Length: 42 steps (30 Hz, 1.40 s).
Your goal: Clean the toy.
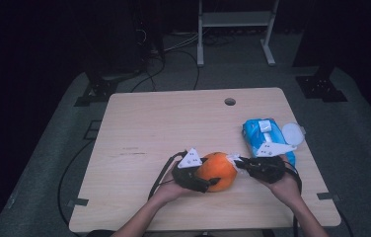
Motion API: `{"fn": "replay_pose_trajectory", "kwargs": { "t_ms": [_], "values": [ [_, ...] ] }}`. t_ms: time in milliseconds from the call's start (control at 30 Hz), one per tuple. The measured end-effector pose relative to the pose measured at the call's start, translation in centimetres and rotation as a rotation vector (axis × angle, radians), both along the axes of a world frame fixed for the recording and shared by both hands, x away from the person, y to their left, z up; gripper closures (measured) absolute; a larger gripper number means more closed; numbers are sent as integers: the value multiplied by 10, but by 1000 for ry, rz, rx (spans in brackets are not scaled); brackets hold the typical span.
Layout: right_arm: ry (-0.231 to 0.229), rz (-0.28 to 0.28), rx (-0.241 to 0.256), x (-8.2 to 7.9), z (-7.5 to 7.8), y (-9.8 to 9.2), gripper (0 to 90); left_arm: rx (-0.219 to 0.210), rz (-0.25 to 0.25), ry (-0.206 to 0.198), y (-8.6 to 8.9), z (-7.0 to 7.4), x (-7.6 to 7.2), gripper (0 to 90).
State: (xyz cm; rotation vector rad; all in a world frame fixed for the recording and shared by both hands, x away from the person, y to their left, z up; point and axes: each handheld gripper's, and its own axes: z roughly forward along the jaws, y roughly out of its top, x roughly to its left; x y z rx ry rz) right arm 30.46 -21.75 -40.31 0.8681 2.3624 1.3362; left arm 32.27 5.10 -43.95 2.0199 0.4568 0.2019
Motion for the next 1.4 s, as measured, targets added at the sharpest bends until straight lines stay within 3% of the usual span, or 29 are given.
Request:
{"fn": "replay_pose_trajectory", "kwargs": {
  "t_ms": [100, 233, 300, 433, 533, 667, 767, 867, 1000, 1100, 1400],
  "values": [
    [-46, 30, -15, -9, 8, 14, 823, 7, 17, 1, -3, 0, -1, 206],
    [-73, 89, -5, -19, 16, 26, 823, 8, 26, -6, -6, 0, -2, 199],
    [-85, 78, -29, -19, 16, 27, 822, 7, 12, -17, -5, 0, -2, 182],
    [-61, 31, -7, -7, 9, 10, 821, -23, 3, -18, -3, -1, 1, 175],
    [-48, 7, -7, -6, 6, 5, 821, -16, 14, -27, -8, -1, -1, 178],
    [-76, 40, -27, -16, 12, 19, 821, -12, 20, -17, -9, -2, 0, 177],
    [-98, 74, -46, -19, 13, 27, 820, -3, -14, -20, -5, -1, 1, 145],
    [-78, 68, -25, -14, 11, 21, 819, -18, -51, -22, 3, 3, 7, 106],
    [-47, 64, 10, -12, 11, 13, 819, -42, -64, 12, 6, -1, 16, 58],
    [-51, 66, 0, -12, 10, 14, 818, -53, -72, 35, 4, -6, 17, 40],
    [-30, -7, 7, 0, 3, -7, 818, -28, -97, -20, 2, -4, 12, 128]
  ]
}}
